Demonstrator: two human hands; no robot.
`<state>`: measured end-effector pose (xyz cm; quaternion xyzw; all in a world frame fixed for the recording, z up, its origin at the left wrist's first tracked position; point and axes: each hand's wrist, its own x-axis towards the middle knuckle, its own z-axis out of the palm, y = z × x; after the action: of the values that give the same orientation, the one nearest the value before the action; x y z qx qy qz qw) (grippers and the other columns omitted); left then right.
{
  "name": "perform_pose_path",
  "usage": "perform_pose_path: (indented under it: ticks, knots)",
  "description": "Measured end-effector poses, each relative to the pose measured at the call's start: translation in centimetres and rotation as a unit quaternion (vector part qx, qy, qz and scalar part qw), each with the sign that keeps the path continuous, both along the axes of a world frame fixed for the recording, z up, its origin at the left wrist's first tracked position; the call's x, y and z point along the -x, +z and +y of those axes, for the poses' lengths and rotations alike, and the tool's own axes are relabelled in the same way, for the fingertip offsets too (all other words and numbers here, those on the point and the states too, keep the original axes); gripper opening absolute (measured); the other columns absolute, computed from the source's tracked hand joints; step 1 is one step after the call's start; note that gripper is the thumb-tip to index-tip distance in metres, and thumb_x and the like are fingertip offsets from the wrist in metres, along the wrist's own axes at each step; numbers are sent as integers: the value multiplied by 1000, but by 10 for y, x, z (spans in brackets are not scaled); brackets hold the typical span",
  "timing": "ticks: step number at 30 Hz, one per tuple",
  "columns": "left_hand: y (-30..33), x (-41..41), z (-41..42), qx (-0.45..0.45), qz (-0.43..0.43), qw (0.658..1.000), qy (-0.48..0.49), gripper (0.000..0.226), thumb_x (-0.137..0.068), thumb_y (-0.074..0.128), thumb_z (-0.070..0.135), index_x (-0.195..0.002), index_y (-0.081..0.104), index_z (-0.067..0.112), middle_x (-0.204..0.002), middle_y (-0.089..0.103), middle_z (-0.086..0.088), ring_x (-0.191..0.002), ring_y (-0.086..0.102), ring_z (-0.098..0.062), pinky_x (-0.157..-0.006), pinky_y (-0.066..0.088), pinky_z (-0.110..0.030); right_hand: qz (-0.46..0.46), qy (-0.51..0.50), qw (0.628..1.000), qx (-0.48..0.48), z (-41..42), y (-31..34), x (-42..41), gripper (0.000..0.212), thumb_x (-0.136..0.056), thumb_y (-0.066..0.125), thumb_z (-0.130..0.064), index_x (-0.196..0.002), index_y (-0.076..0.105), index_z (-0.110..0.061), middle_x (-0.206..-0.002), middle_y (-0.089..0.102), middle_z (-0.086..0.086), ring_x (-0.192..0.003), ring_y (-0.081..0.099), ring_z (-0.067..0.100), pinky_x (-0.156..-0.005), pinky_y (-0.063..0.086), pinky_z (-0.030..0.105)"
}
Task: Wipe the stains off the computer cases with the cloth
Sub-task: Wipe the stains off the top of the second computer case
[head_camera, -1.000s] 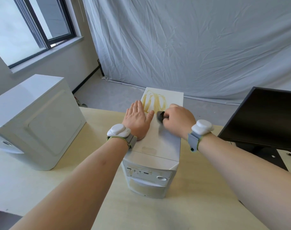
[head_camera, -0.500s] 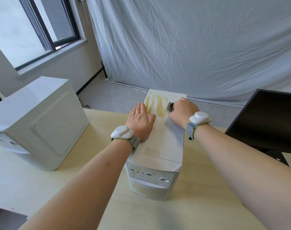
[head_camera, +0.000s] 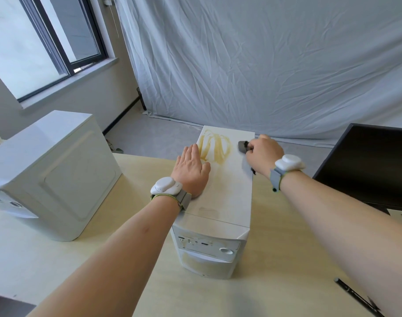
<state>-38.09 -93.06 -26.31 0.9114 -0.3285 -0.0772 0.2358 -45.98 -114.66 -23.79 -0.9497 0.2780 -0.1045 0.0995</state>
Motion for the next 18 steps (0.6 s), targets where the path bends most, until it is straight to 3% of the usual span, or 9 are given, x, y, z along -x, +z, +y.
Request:
perform_pose_path:
  ticks: [4,8,11,14,18]
  knots:
    - [-1,-2,0,11,2,1000,4,74,-98,20,43,-158,9,1,-167,14,-15,-155,6,-28,-125,12,-47,41,1,998,52,24,7,-6,28,-91,46,-25,-98,67,-8,-112,52,11,-100,56,35,-72,37,33]
    - [-1,0,0,31,5,999,6,72,-107,19,50,-160,5,3,-169,9,-12,-156,1,-25,-127,6,-43,71,123,989,46,77,23,24,22,-80,51,-25,-61,47,-15,-75,48,1,-70,51,29,-58,34,29]
    - [1,0,3,60,12,998,4,71,-107,16,50,-161,6,6,-169,9,-8,-156,-3,-21,-127,2,-41,73,120,989,-35,69,33,22,26,-74,53,-28,-56,50,-9,-56,57,5,-56,54,30,-48,38,28]
    - [0,0,3,78,16,997,5,69,-108,15,49,-161,7,6,-169,10,-7,-156,-3,-21,-127,1,-41,-6,99,994,-42,52,24,11,27,-85,52,-28,-64,54,-11,-64,57,4,-70,56,33,-54,37,31]
    - [-4,2,2,98,15,995,11,67,-109,15,46,-161,7,5,-169,11,-9,-156,-4,-22,-127,0,-41,-6,241,970,-29,76,-13,13,38,-93,35,-37,-94,70,-20,-102,69,-3,-98,59,35,-88,45,42]
